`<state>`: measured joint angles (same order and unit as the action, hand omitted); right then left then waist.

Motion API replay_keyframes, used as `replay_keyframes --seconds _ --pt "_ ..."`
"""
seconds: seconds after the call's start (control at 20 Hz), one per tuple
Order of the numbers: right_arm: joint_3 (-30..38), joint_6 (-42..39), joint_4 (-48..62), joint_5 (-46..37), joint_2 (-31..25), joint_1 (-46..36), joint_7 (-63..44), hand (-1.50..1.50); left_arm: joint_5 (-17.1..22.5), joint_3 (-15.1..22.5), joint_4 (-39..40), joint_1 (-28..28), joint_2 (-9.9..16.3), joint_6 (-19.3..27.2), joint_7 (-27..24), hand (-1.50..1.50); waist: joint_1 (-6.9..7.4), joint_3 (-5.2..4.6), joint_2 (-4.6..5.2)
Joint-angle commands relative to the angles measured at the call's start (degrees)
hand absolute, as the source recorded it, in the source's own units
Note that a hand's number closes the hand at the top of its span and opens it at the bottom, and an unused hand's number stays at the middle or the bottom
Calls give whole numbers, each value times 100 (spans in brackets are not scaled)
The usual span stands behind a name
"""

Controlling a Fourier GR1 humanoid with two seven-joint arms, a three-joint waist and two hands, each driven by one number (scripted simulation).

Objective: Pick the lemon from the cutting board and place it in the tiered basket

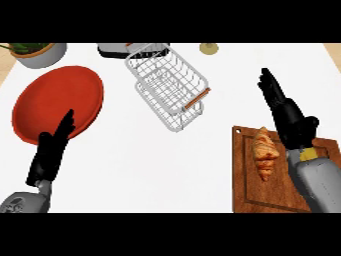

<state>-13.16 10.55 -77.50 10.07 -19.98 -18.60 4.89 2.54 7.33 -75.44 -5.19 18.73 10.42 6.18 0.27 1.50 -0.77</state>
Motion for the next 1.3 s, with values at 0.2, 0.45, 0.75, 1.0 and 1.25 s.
replay_keyframes --seconds 0.2,0.45,0.75,1.0,1.25 --pt "1885 2033 -205 -566 -1095 610 69 150 54 -263 -169 588 -243 516 -192 0 -485 -167 -62" --pt "3494 4232 231 -204 -513 1106 -475 -150 265 -359 -408 1081 -454 616 -299 0 -863 -155 -90" --pt "3300 5071 -2077 -598 223 2613 -330 -150 117 5 -693 1077 -675 579 -245 0 -375 -171 2" --pt "2111 4554 -2411 -1136 321 3908 -1706 -150 96 -48 -406 1169 -711 515 -706 0 -236 -206 84" --pt "1445 3978 -2651 -1742 -492 4635 -3052 -150 -15 113 -546 973 -750 514 -538 0 -50 -234 177"
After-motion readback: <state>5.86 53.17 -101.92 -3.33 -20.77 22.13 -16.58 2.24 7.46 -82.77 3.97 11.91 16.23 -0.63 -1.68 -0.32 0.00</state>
